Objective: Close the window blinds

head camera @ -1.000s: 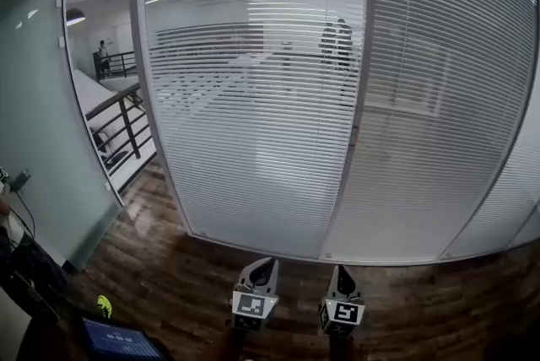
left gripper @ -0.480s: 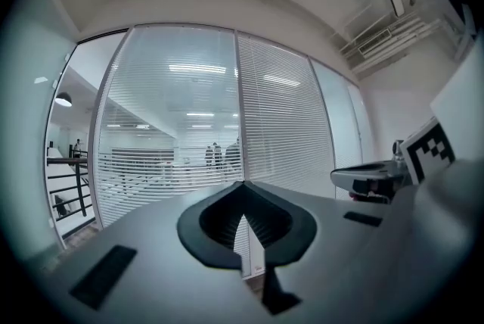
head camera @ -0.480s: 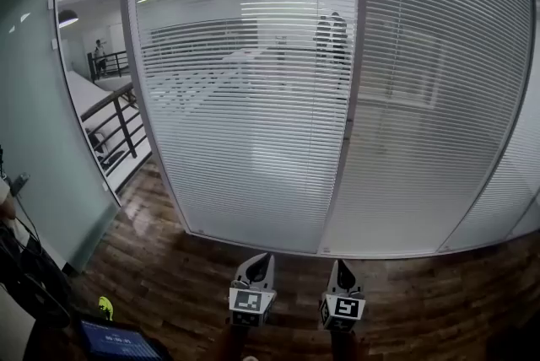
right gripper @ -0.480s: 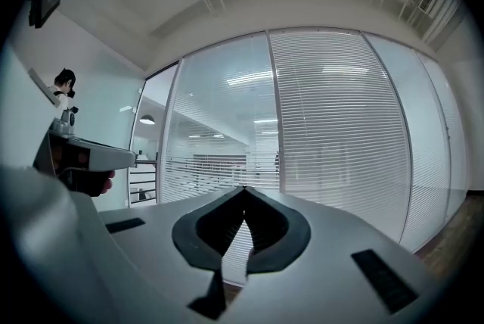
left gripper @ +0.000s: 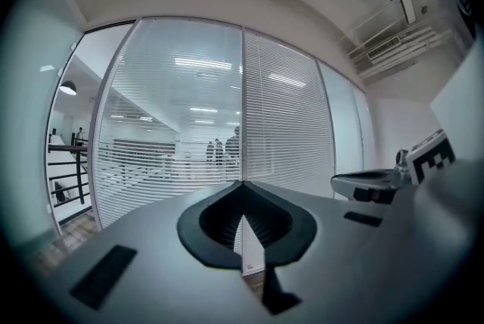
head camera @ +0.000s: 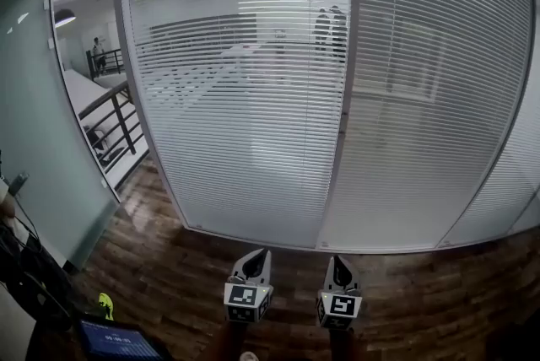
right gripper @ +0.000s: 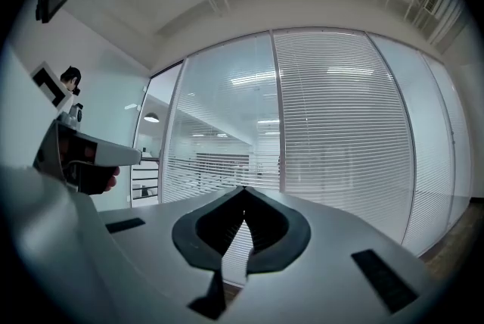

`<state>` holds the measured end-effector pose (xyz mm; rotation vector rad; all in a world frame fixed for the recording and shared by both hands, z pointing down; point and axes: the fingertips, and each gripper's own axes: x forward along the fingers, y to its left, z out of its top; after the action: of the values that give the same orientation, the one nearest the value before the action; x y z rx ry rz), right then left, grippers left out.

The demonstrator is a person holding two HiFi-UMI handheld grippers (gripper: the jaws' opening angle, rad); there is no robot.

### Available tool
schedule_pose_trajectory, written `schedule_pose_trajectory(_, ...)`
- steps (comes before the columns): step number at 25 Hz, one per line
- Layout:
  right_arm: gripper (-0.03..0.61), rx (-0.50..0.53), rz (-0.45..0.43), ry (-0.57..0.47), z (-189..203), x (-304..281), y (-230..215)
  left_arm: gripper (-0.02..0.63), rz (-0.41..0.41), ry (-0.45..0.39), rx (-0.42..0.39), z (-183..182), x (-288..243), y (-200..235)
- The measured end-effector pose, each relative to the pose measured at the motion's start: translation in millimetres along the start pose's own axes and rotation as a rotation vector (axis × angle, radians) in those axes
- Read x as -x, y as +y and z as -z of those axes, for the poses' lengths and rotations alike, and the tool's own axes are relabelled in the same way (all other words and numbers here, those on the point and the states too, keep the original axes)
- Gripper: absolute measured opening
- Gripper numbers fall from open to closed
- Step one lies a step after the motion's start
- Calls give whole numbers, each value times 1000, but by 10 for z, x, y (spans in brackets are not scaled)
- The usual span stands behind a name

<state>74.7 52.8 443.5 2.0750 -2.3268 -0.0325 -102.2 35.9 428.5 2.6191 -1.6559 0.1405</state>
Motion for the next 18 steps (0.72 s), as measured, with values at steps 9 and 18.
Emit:
schedule_pose_trajectory(9,3,15,-25,28,111,-43,-214,-8,-36,-15,-16,-10,-165,-240)
schedule_pose_trajectory(18,3,39,-32,2,25,-214,-254,-7,-46,-24,-36,-46,-367,-228)
